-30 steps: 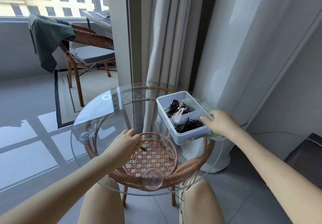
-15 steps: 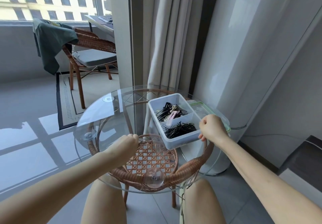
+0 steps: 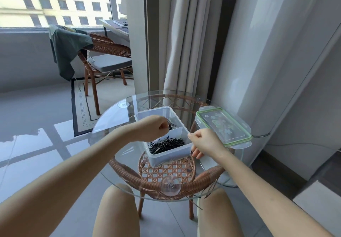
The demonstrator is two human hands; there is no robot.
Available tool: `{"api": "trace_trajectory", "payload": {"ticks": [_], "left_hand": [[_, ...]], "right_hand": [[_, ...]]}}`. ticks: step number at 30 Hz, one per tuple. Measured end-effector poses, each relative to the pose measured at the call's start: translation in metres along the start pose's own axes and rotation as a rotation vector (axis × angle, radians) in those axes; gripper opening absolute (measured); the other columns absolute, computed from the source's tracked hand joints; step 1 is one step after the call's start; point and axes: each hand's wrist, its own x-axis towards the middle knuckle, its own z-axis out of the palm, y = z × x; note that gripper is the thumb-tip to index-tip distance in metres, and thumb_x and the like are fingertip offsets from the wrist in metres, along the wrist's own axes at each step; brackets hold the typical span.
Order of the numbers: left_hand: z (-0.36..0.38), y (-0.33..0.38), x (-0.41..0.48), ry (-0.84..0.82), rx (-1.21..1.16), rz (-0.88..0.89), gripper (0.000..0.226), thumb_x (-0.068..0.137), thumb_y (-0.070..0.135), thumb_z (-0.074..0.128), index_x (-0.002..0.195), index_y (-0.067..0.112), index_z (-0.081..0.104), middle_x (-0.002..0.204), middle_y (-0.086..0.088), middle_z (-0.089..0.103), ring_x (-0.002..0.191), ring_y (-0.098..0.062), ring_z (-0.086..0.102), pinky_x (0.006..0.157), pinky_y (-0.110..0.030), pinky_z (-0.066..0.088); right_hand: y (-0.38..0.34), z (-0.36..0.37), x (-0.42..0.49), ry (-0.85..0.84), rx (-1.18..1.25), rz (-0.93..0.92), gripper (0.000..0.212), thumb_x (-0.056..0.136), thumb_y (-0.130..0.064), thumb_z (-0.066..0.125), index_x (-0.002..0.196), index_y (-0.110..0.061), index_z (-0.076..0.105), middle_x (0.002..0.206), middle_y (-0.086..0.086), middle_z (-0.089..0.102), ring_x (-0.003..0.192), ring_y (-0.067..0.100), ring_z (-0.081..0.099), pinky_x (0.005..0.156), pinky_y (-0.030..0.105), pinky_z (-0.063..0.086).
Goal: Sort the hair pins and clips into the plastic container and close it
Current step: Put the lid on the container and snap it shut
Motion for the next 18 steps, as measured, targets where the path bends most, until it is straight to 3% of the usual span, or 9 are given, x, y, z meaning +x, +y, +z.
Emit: {"api": "trace_trajectory", "payload": {"ticks": [2, 5, 7, 9, 11, 13, 15, 18], "left_hand": [[0.006, 0.001, 0.007, -0.073, 0.055, 0.009, 0.016, 0.088, 0.009, 0.042, 0.073, 0.010, 0.047, 0.072, -0.010, 0.042, 0.062, -0.020, 0.033, 0.051, -0.022, 0.025], [0.014, 0.000, 0.015, -0.110, 0.081, 0.024, 0.016, 0.086, 0.012, 0.049, 0.072, 0.007, 0.054, 0.071, -0.008, 0.046, 0.066, -0.020, 0.038, 0.056, -0.025, 0.031], [0.012, -0.004, 0.016, -0.063, 0.047, -0.001, 0.022, 0.089, 0.016, 0.051, 0.075, 0.002, 0.061, 0.071, -0.005, 0.052, 0.067, -0.019, 0.043, 0.062, -0.026, 0.037], [0.007, -0.015, 0.013, 0.100, 0.042, -0.068, 0.027, 0.092, 0.019, 0.048, 0.077, 0.000, 0.061, 0.069, -0.004, 0.057, 0.068, -0.021, 0.047, 0.061, -0.027, 0.040], [0.006, -0.031, 0.004, 0.307, 0.074, -0.210, 0.031, 0.092, 0.028, 0.049, 0.084, 0.000, 0.060, 0.078, -0.008, 0.063, 0.069, -0.023, 0.052, 0.063, -0.031, 0.046], [0.013, -0.046, -0.008, 0.343, 0.037, -0.389, 0.041, 0.088, 0.041, 0.053, 0.082, 0.001, 0.054, 0.076, -0.010, 0.062, 0.063, -0.021, 0.055, 0.057, -0.031, 0.048], [0.024, -0.053, -0.015, 0.224, -0.203, -0.528, 0.046, 0.086, 0.046, 0.055, 0.067, 0.003, 0.051, 0.061, -0.009, 0.059, 0.048, -0.016, 0.055, 0.045, -0.025, 0.048], [0.033, -0.052, -0.013, 0.146, -0.669, -0.654, 0.042, 0.091, 0.030, 0.054, 0.063, -0.002, 0.056, 0.056, -0.013, 0.060, 0.041, -0.018, 0.057, 0.045, -0.026, 0.055]], "right_hand": [[0.005, -0.009, -0.001, 0.009, -0.001, -0.004, 0.038, 0.094, -0.027, 0.046, 0.082, 0.004, 0.064, 0.069, 0.017, 0.067, 0.054, 0.022, 0.064, 0.046, 0.027, 0.052], [0.014, -0.019, -0.001, 0.033, -0.030, -0.009, 0.038, 0.094, -0.027, 0.046, 0.079, 0.003, 0.065, 0.071, 0.017, 0.069, 0.057, 0.021, 0.064, 0.051, 0.029, 0.053], [0.021, -0.024, 0.000, 0.121, -0.147, -0.026, 0.041, 0.094, -0.029, 0.046, 0.071, 0.001, 0.063, 0.066, 0.016, 0.067, 0.059, 0.027, 0.063, 0.054, 0.033, 0.053], [0.028, -0.029, 0.002, 0.252, -0.419, -0.051, 0.041, 0.093, -0.034, 0.048, 0.068, -0.004, 0.059, 0.066, 0.012, 0.063, 0.066, 0.030, 0.059, 0.058, 0.032, 0.045], [0.036, -0.032, 0.004, 0.309, -0.705, -0.017, 0.038, 0.090, -0.045, 0.050, 0.092, -0.010, 0.064, 0.096, 0.011, 0.066, 0.092, 0.031, 0.058, 0.071, 0.034, 0.045], [0.043, -0.029, 0.007, 0.218, -0.842, 0.101, 0.052, 0.086, -0.054, 0.050, 0.114, -0.010, 0.056, 0.119, 0.012, 0.057, 0.111, 0.033, 0.051, 0.085, 0.039, 0.045], [0.050, -0.026, 0.010, 0.172, -0.862, 0.162, 0.053, 0.088, -0.054, 0.047, 0.115, -0.009, 0.055, 0.120, 0.014, 0.057, 0.112, 0.034, 0.051, 0.087, 0.039, 0.046], [0.055, -0.023, 0.010, 0.222, -0.967, 0.049, 0.023, 0.096, -0.020, 0.044, 0.107, -0.006, 0.059, 0.112, 0.014, 0.064, 0.104, 0.032, 0.058, 0.081, 0.035, 0.048]]}}
